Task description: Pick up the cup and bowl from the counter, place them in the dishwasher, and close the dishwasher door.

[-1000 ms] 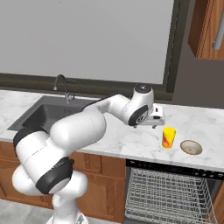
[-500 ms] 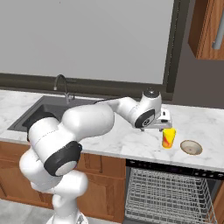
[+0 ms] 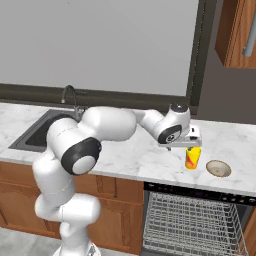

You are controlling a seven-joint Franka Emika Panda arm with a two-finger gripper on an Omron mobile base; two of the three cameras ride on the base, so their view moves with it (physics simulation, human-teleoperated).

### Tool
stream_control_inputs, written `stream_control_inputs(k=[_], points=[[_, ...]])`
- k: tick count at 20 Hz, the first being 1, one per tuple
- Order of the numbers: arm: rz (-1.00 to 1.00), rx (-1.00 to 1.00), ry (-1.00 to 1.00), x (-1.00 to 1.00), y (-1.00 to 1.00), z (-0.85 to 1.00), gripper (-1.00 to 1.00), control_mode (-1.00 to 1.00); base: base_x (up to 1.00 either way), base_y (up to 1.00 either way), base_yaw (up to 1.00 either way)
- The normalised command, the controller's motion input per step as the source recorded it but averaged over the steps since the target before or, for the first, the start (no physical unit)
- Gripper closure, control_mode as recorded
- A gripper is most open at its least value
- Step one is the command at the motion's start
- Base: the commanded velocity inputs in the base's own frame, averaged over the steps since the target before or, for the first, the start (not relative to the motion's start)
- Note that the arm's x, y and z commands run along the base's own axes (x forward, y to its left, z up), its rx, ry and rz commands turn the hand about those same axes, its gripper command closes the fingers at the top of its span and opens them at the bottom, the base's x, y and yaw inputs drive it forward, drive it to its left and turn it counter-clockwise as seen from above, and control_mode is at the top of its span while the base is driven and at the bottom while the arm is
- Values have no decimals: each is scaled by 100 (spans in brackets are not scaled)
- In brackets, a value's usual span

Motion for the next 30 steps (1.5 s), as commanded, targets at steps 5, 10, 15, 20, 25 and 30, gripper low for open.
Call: stream_control_inputs(k=[5, 10, 15, 20, 25, 30], points=[[0, 0, 5, 37, -19, -16, -100, -100, 0, 0, 0], [0, 0, 5, 35, -21, -20, -100, -100, 0, 0, 0], [0, 0, 5, 35, -21, -21, -100, -100, 0, 0, 0], [0, 0, 5, 26, -6, -24, -100, -100, 0, 0, 0], [0, 0, 3, 15, 0, -35, 100, -100, 0, 0, 0], [0, 0, 0, -1, 0, -7, 100, -100, 0, 0, 0]])
